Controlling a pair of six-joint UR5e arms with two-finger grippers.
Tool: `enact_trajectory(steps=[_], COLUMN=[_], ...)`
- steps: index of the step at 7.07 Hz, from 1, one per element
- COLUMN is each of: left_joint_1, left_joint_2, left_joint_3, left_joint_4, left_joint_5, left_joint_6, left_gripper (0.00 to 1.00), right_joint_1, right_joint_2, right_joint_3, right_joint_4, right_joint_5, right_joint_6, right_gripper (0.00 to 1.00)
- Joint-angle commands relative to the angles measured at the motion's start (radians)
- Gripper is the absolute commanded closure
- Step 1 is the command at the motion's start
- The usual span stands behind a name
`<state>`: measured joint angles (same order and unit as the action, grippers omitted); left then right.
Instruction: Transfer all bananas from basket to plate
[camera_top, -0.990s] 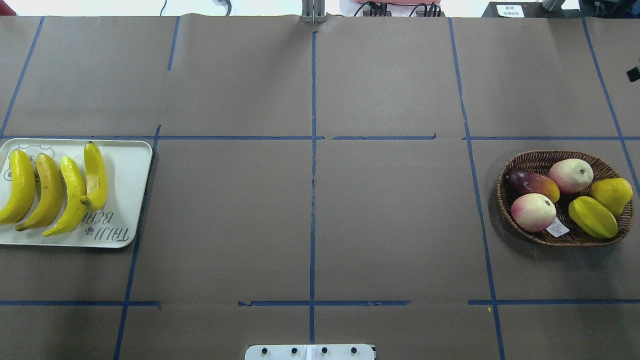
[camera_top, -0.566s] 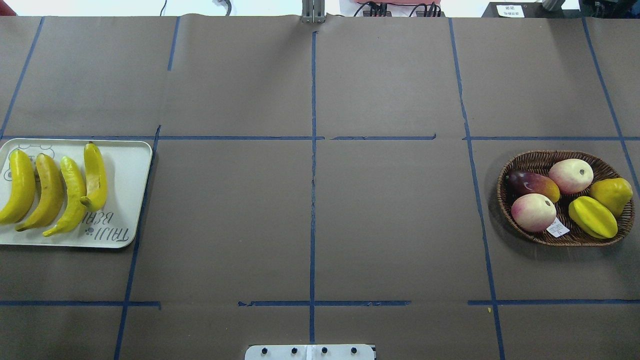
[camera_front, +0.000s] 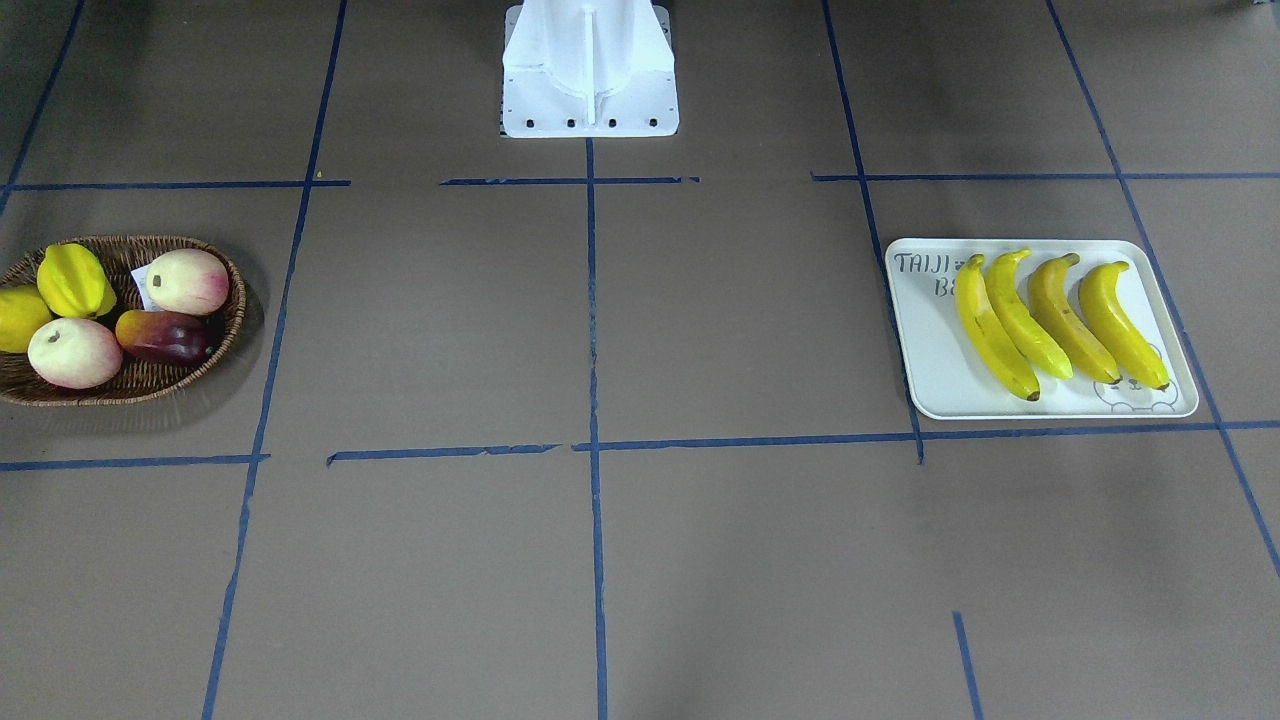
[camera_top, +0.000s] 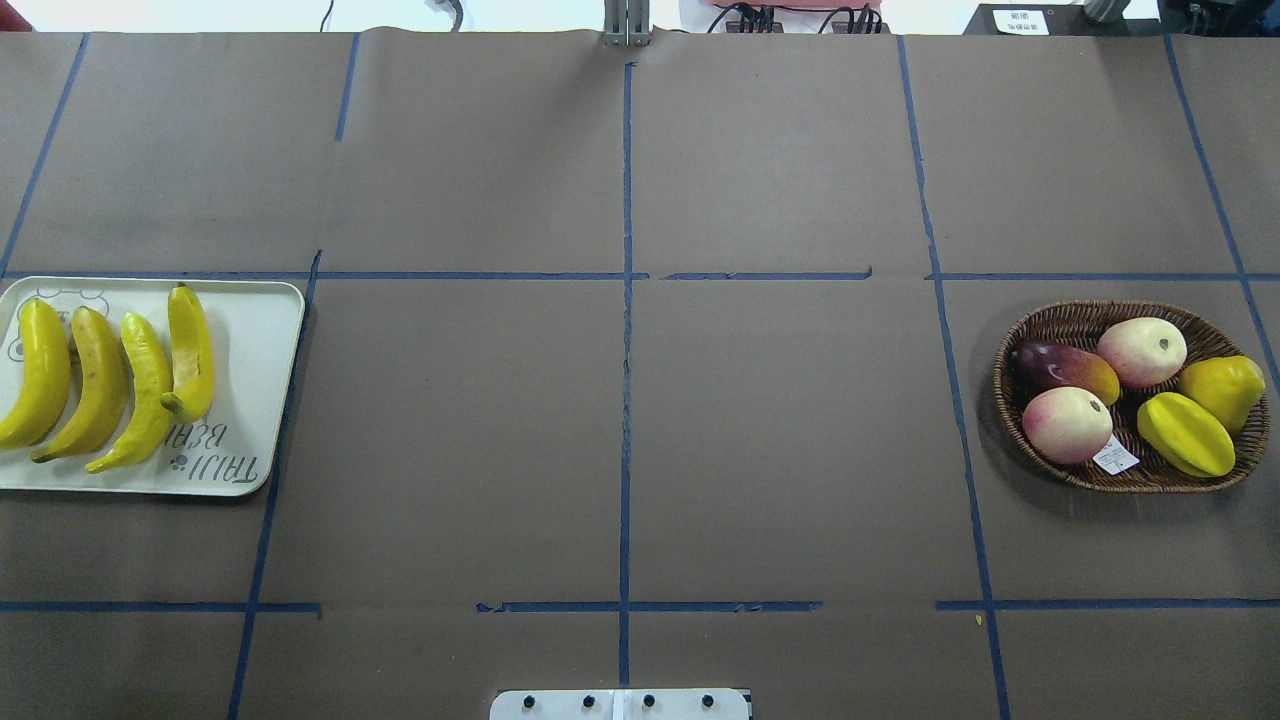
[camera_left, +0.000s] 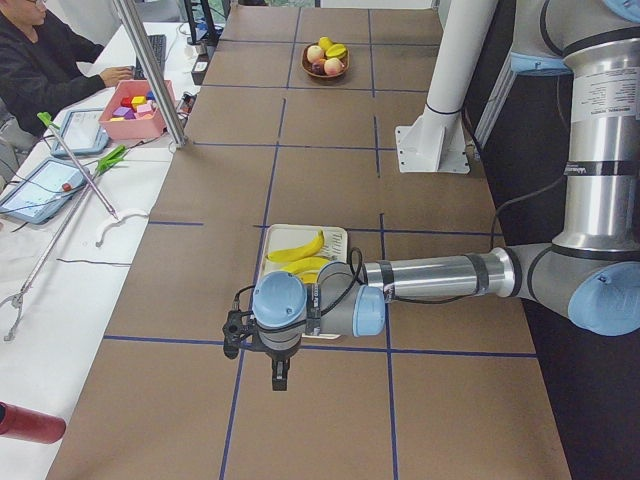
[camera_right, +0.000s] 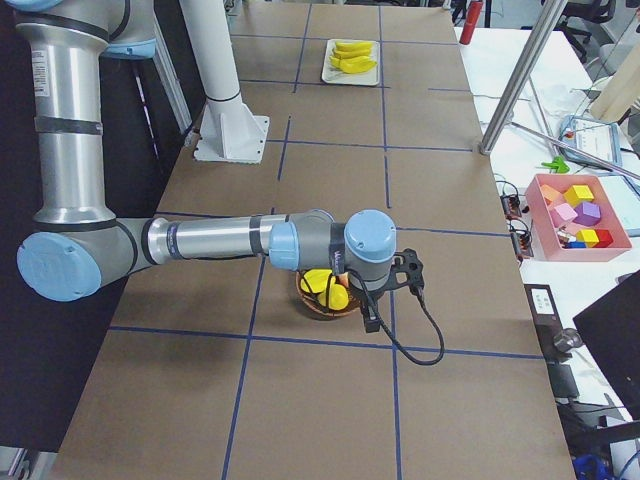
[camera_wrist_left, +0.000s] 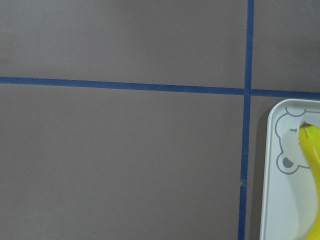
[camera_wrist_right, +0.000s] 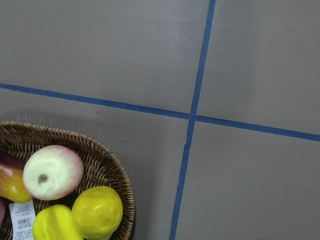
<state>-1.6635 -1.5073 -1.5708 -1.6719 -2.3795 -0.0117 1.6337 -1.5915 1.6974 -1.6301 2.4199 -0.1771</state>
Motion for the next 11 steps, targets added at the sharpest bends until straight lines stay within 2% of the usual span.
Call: enact_trajectory(steps=[1, 4, 6, 10, 11], left_joint_1=[0.027, 0.028, 0.028, 0.027, 0.028], left_joint_2=[0.004, 0.032, 0.032, 0.024, 0.022], left_joint_3=[-0.058, -0.057, -0.054, -0.064, -0.064], left_joint_4=[0.072, 0.063, 0.063, 0.067, 0.069], left_joint_5=[0.002, -0.001, 0.000, 0.002, 0.000], left_joint_6=[-0.007, -0.005, -0.001, -0.002, -0.002], left_gripper=[0.00, 0.00, 0.00, 0.00, 0.00], right_joint_1=[0.000, 0.000, 0.000, 0.002, 0.002], right_joint_2=[0.010, 0.004, -0.037, -0.077, -0.074], right_joint_3=[-0.030, -0.039, -0.038, 0.001, 0.001], right_joint_4=[0.006, -0.008, 0.009, 0.009, 0.009], right_joint_5=[0.013, 0.033, 0.071, -0.002, 0.011], right_joint_6=[0.004, 0.024, 0.125, 0.120, 0.122], right_gripper=[0.00, 0.00, 0.00, 0.00, 0.00])
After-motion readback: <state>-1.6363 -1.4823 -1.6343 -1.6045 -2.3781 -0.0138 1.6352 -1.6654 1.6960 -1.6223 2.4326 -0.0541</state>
